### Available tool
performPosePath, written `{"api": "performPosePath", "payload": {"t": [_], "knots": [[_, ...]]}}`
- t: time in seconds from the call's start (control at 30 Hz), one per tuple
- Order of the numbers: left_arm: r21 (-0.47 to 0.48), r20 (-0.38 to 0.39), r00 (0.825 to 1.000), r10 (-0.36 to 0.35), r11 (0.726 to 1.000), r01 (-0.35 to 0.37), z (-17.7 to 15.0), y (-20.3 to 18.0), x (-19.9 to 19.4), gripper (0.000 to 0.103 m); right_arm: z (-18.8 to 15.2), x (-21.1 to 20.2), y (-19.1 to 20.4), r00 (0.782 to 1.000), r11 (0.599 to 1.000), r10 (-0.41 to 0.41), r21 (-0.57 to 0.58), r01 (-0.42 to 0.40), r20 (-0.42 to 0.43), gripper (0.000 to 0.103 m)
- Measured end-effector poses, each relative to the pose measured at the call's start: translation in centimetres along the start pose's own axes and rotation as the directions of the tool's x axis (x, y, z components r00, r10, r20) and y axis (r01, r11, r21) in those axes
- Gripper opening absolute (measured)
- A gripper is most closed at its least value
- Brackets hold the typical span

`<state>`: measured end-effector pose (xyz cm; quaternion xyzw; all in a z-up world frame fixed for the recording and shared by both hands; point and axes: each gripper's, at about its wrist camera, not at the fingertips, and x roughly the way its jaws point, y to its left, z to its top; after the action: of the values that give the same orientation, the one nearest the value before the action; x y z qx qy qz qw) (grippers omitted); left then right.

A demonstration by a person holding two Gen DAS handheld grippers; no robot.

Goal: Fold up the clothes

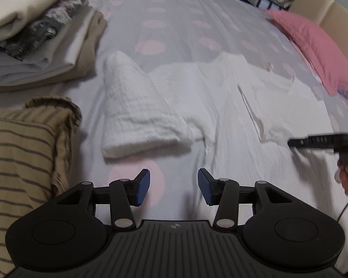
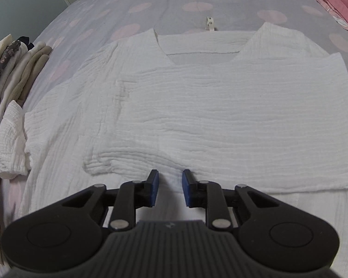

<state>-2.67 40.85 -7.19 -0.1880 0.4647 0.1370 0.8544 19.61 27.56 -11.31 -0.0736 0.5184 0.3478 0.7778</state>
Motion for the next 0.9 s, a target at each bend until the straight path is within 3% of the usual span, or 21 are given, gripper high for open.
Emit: {"api": "performPosePath", "payload": {"t": [0.17, 0.43, 0.57, 0.67, 0.77, 0.8, 0.9], "knots": [[-0.011, 0.066, 0.998, -0.013, 1.000, 0.014, 0.3, -0.2, -0.8, 0.043, -1.5, -2.7, -0.2, 0.998, 0.999, 0.050, -0.021, -0.049, 0.023, 0.027], [-0.133, 0.043, 0.994, -0.105, 0.985, 0.110, 1.5, 0.2, 1.1, 0.049, -5.8, -5.0, -0.4, 0.991, 0.991, 0.131, 0.019, -0.132, 0.026, 0.029], [-0.206, 0.003, 0.996, -0.093, 0.974, 0.091, 2.0, 0.3, 3.9, 0.049, -7.6, -6.5, -0.6, 0.981, 0.983, 0.177, 0.042, -0.180, 0.077, 0.035], [-0.283, 0.021, 0.995, -0.099, 0.954, 0.101, 2.2, 0.6, 5.5, 0.047, -8.8, -7.3, -0.8, 0.978, 0.979, 0.187, 0.059, -0.193, 0.096, 0.035], [-0.319, 0.045, 0.997, -0.067, 0.944, 0.078, 2.5, 0.8, 6.1, 0.033, -9.5, -7.2, -0.7, 0.981, 0.983, 0.178, 0.032, -0.181, 0.071, 0.035], [-0.313, 0.047, 0.997, -0.053, 0.947, 0.065, 2.6, 0.7, 6.0, 0.014, -9.7, -7.1, -0.6, 0.982, 0.984, 0.176, 0.023, -0.178, 0.067, 0.036], [-0.273, 0.068, 0.997, -0.031, 0.961, 0.049, 3.3, 0.0, 5.3, 0.006, -9.9, -6.8, -0.8, 0.983, 0.984, 0.178, 0.021, -0.179, 0.051, 0.038]]}}
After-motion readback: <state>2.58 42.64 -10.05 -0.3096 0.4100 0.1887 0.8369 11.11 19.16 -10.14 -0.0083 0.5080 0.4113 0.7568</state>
